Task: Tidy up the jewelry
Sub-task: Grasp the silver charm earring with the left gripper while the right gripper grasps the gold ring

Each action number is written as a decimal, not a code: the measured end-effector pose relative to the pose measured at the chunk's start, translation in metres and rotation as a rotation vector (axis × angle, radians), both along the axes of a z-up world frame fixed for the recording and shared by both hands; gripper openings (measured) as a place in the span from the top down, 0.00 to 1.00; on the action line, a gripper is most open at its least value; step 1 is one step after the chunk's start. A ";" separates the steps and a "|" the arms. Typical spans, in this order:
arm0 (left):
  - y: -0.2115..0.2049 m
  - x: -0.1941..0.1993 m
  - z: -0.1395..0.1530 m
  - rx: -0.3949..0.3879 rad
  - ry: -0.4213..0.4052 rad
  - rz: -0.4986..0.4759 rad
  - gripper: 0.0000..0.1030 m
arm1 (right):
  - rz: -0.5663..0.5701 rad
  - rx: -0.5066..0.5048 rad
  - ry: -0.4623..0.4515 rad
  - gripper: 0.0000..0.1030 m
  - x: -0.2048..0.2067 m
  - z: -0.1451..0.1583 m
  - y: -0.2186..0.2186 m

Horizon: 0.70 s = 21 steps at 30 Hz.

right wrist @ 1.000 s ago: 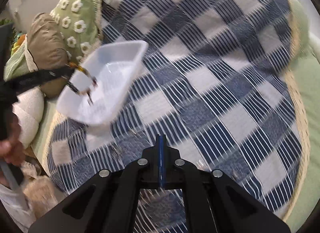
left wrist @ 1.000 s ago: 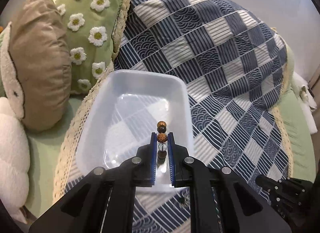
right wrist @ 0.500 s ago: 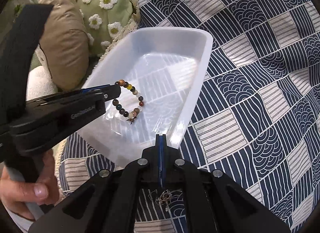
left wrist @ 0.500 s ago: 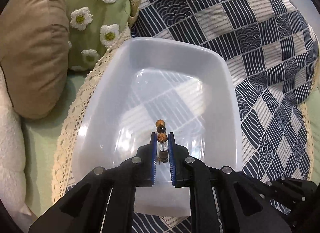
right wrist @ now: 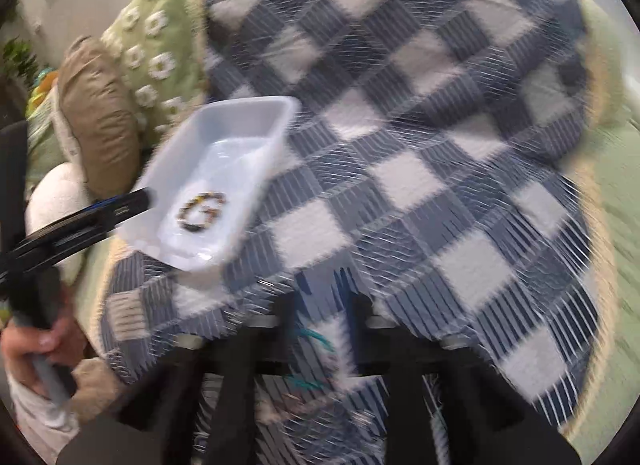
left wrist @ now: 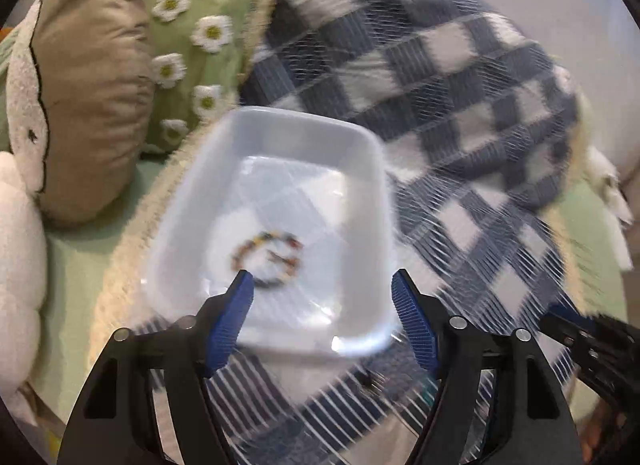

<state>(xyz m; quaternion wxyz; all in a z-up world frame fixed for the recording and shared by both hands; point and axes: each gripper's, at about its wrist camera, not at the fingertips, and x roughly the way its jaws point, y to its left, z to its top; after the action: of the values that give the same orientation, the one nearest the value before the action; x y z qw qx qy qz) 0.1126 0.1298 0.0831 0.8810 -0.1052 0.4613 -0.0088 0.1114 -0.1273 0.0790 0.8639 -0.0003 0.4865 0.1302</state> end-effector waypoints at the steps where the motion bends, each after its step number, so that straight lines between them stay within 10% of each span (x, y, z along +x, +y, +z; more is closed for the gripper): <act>1: -0.009 -0.008 0.001 0.005 -0.009 -0.022 0.29 | -0.014 -0.016 -0.010 0.38 -0.005 -0.003 -0.008; 14: -0.100 -0.066 -0.063 0.085 0.113 -0.196 0.23 | -0.104 -0.046 0.169 0.39 -0.054 -0.085 -0.065; 21: -0.103 -0.062 -0.078 0.109 0.146 -0.191 0.23 | -0.101 -0.056 0.280 0.68 -0.056 -0.112 -0.061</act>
<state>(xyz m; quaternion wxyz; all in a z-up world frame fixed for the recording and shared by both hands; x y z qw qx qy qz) 0.0502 0.0267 0.0054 0.8446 -0.0128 0.5319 -0.0599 0.0556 -0.1879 -0.0326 0.7929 0.0183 0.6049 0.0717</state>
